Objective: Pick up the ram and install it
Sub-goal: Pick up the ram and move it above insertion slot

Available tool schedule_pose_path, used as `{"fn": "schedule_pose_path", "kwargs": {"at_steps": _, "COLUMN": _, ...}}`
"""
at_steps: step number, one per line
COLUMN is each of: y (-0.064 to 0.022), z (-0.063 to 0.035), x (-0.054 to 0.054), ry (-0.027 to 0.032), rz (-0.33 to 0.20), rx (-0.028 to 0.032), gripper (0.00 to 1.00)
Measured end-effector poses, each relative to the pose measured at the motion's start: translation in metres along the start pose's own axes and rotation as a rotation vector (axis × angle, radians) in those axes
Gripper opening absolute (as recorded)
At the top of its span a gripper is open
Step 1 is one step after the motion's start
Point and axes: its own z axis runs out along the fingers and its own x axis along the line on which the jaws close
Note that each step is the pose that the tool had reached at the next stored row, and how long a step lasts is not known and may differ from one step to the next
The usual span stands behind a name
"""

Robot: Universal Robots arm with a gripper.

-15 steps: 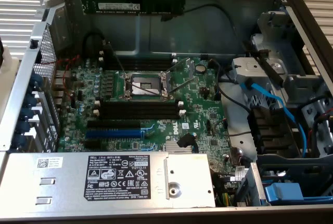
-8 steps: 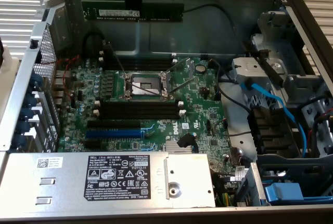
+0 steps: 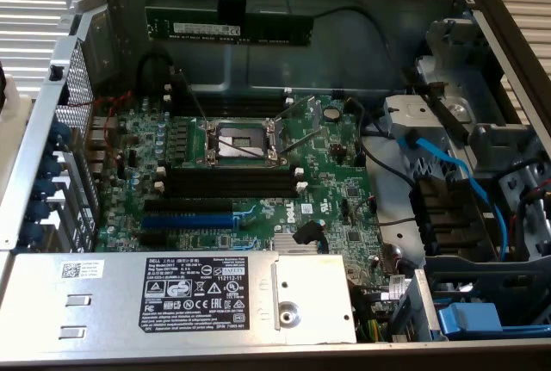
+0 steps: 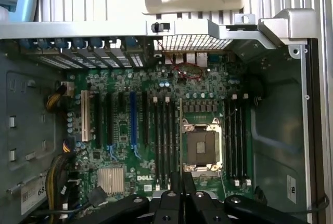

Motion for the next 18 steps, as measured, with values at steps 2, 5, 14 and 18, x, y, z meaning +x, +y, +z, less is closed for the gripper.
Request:
{"fn": "schedule_pose_path", "kwargs": {"at_steps": 2, "y": -0.0001, "z": 0.0029, "x": 0.001, "ry": 0.0001, "rz": 0.000, "rx": -0.0004, "gripper": 0.12}}
{"fn": "schedule_pose_path", "kwargs": {"at_steps": 5, "y": -0.0002, "z": 0.0052, "x": 0.001, "ry": 0.0032, "rz": -0.003, "rx": -0.0005, "gripper": 0.12}}
{"fn": "schedule_pose_path", "kwargs": {"at_steps": 14, "y": 0.0023, "z": 0.0089, "x": 0.000, "ry": 0.0345, "rz": -0.014, "rx": 0.0239, "gripper": 0.12}}
{"fn": "schedule_pose_path", "kwargs": {"at_steps": 18, "y": 0.0043, "z": 0.0149, "x": 0.001, "ry": 0.0349, "rz": -0.018, "rx": 0.0247, "gripper": 0.12}}
